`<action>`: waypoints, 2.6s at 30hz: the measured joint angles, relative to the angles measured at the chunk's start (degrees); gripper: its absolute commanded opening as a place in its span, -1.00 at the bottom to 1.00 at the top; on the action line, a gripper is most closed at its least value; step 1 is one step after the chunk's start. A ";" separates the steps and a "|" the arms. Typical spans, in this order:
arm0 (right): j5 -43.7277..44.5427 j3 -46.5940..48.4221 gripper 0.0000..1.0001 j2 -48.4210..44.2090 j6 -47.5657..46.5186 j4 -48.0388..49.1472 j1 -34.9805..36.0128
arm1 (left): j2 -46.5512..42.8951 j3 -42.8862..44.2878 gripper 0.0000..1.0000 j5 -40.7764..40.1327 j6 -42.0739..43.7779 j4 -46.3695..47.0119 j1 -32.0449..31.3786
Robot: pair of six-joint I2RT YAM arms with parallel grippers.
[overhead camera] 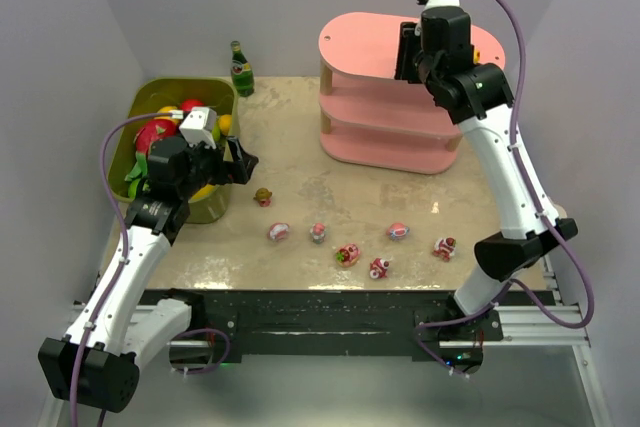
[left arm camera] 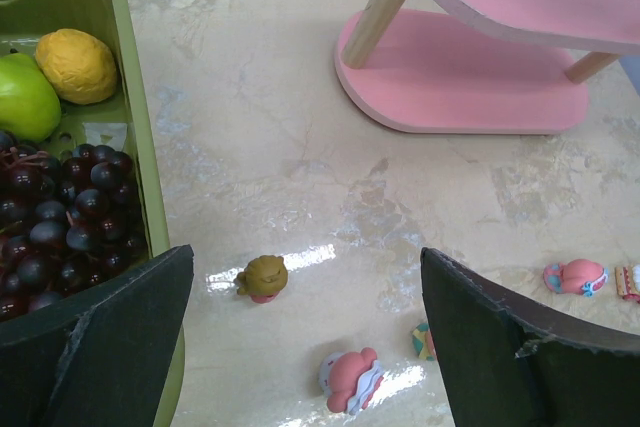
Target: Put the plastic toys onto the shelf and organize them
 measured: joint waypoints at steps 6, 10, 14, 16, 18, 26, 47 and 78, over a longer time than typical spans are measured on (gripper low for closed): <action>0.63 0.57 -0.97 1.77 -0.85 -0.02 -1.33 | 0.26 0.00 0.99 0.00 0.00 0.00 0.00; 1.20 0.66 -0.94 2.34 -1.27 0.46 -1.90 | 0.48 0.00 0.99 -0.02 0.00 0.00 0.00; 1.18 1.01 -0.91 2.67 -1.57 0.79 -2.62 | 0.61 0.00 0.99 -0.02 0.00 0.00 0.00; 1.20 1.33 -0.88 2.93 -1.73 0.81 -3.17 | 0.63 0.00 0.99 -0.02 0.00 0.00 0.00; 1.14 1.53 -0.86 3.23 -1.84 1.14 -3.67 | 0.63 0.00 0.99 -0.04 0.00 0.00 0.00; -0.85 1.60 -0.62 3.74 -2.14 2.67 -5.05 | 0.74 0.00 0.99 -0.04 0.00 0.00 0.00; -4.76 1.62 0.03 4.87 -2.10 5.31 -5.68 | 0.74 0.00 0.99 -0.07 0.00 0.00 0.00; -16.74 -5.16 0.62 -11.47 -4.98 9.03 -5.68 | 0.63 0.00 0.99 -0.63 0.00 -0.04 0.00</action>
